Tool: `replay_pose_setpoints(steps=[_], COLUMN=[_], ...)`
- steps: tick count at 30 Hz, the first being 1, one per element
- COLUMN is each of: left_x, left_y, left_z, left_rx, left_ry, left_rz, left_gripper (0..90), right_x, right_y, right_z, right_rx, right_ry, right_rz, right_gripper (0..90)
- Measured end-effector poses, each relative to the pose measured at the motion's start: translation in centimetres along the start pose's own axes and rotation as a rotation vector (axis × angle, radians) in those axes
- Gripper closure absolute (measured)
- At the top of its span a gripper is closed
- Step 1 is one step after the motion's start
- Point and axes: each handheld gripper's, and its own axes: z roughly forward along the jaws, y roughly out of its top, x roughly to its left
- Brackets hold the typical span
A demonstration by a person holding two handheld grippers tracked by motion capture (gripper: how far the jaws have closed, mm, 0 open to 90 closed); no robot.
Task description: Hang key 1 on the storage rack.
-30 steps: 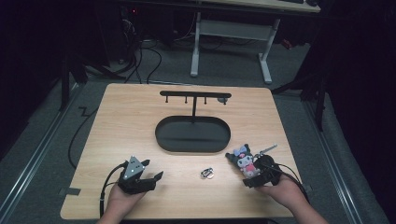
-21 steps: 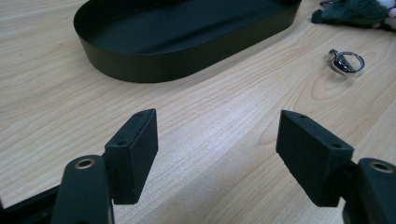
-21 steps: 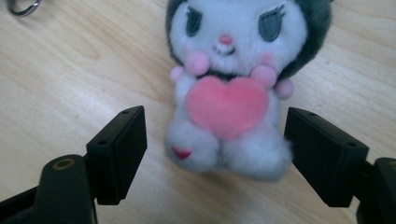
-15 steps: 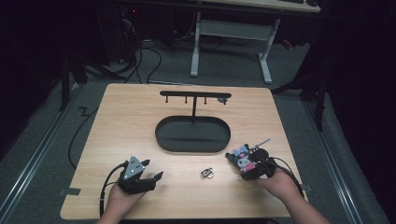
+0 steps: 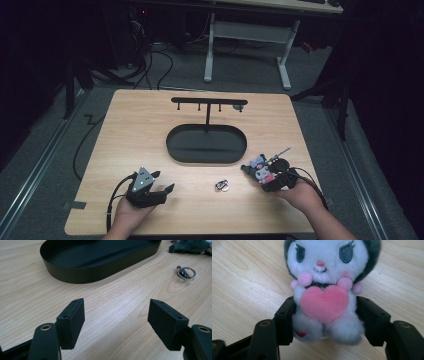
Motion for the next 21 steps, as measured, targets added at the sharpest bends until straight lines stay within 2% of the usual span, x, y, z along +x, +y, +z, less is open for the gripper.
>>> replay_pose_setpoints(steps=[3, 7, 15, 21], left_x=[0.0, 0.0, 0.1, 0.2], left_y=[0.0, 0.0, 0.0, -0.1], left_z=[0.0, 0.0, 0.1, -0.1], left_rx=[0.000, 0.002, 0.001, -0.004], left_ry=[-0.001, -0.002, 0.002, 0.000], left_rz=[-0.001, 0.001, 0.007, 0.005], left_gripper=[30.7, 30.9, 31.0, 31.0], right_x=[0.3, 0.3, 0.2, 0.6], right_y=[0.0, 0.0, 0.1, 0.5], right_z=[0.1, -0.2, -1.5, -2.2], right_rx=[-0.018, -0.022, -0.045, -0.064], right_ry=[-0.023, -0.013, 0.052, 0.089], right_rz=[-0.030, -0.028, -0.023, -0.042], right_gripper=[45.4, 48.4, 49.3, 49.3])
